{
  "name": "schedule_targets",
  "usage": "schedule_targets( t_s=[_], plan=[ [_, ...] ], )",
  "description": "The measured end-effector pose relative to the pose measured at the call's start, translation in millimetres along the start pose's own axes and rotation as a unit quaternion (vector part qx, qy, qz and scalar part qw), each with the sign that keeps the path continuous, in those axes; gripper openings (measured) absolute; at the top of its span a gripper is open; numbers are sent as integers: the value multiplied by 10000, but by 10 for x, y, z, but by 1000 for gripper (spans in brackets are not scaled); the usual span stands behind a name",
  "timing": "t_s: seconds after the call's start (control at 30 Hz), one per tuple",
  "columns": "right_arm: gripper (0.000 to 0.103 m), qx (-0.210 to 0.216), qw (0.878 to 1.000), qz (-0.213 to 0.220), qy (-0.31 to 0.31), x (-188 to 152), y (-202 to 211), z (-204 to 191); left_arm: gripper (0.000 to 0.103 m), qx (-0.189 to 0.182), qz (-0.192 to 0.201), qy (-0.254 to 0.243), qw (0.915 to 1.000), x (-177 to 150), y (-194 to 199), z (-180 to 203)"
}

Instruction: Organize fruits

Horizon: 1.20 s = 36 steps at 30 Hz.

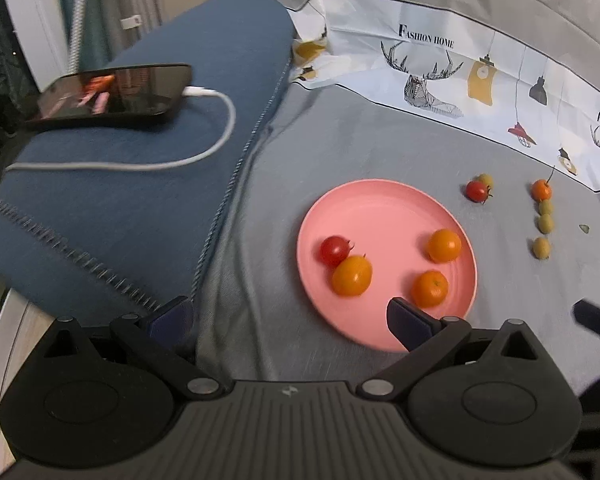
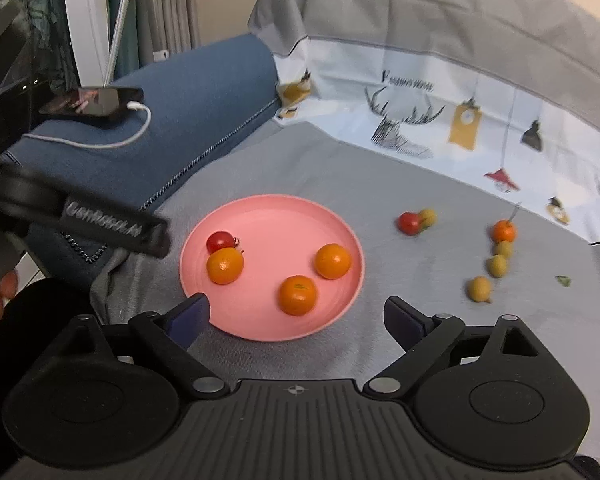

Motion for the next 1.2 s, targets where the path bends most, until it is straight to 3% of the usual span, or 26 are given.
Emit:
schedule_targets(
  t_s=[0.2,0.7,1.2],
  plan=[
    [98,-182,9988,439,-81,-115,448,-7,103,-5,131,164,9998,-316,331,-62],
    [101,-221,9929,1124,-318,-471,1180,20,103,154,865,-182,9960,-744,987,168],
    [102,-211,9905,1306,-381,-542,1330,1,103,168,981,-158,9949,-812,1110,150]
  ],
)
Point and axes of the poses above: each gripper's, at about its wrist camera, not at the fingertips, and y roughly against the way its jaws point, z to its right, x to its top, the point moved 5 cm from there along -y, roughly the way its jaws point, and after that the axes turned 12 degrees about -z, right-handed, at the moved point
